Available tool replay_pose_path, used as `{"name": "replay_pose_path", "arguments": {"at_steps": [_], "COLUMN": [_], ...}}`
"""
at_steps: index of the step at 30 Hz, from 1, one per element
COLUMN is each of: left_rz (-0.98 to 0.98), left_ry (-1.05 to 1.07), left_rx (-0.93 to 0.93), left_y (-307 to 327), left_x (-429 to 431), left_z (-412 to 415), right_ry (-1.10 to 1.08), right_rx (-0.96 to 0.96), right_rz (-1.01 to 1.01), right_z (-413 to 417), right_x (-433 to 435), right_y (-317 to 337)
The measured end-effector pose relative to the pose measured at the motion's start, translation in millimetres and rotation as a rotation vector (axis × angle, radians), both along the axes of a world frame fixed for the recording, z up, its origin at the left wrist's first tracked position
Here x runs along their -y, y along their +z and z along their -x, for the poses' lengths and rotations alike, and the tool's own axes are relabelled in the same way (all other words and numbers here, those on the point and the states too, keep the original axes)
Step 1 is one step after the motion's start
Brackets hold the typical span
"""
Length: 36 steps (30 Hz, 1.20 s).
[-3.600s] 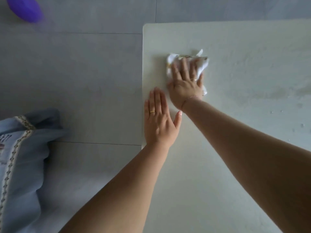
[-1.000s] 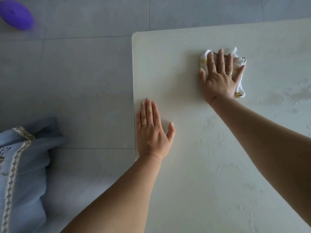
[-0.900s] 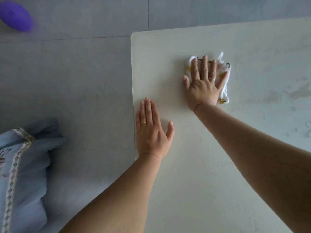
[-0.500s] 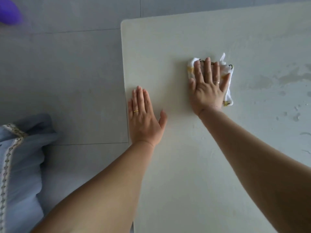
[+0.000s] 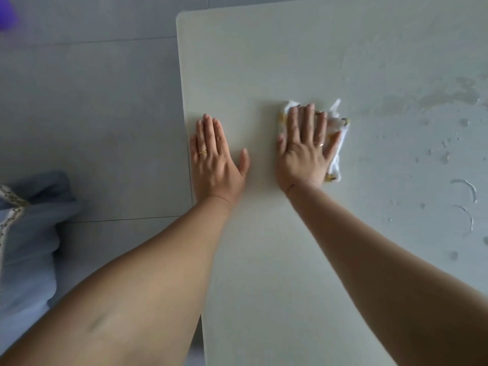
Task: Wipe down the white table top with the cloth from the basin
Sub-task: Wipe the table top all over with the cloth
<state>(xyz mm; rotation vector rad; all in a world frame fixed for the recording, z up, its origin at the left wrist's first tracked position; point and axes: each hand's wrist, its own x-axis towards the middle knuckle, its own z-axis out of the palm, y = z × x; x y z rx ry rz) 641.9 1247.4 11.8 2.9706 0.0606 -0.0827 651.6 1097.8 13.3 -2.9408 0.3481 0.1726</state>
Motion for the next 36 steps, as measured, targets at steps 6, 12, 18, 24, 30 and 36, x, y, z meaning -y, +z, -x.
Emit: {"name": "replay_pose_path", "arguments": {"at_steps": [6,12,18,24,30,36], "left_rz": [-0.047,0.004,0.068,0.057,0.079,0.092], "left_ry": [0.000,-0.053,-0.135,-0.130,-0.110,-0.095], "left_rx": [-0.029,0.014,-0.048,-0.044,-0.003,-0.001], "left_y": [2,10,7,4,5,8], "left_x": [2,8,26,24,27,29], "left_z": [0,58,140,141,140,140], "right_ry": [0.468,0.110,0.321,0.336,0.239,0.402], "right_rx": [-0.011,0.014,-0.020,-0.011,-0.019,0.010], "right_rz": [0.015,-0.035,-0.029,-0.015,-0.076,-0.005], "right_z": [33,49,92,91,129,134], "right_x": [11,26,5,59,3,66], "right_y": [6,3,8,10,9,6]}}
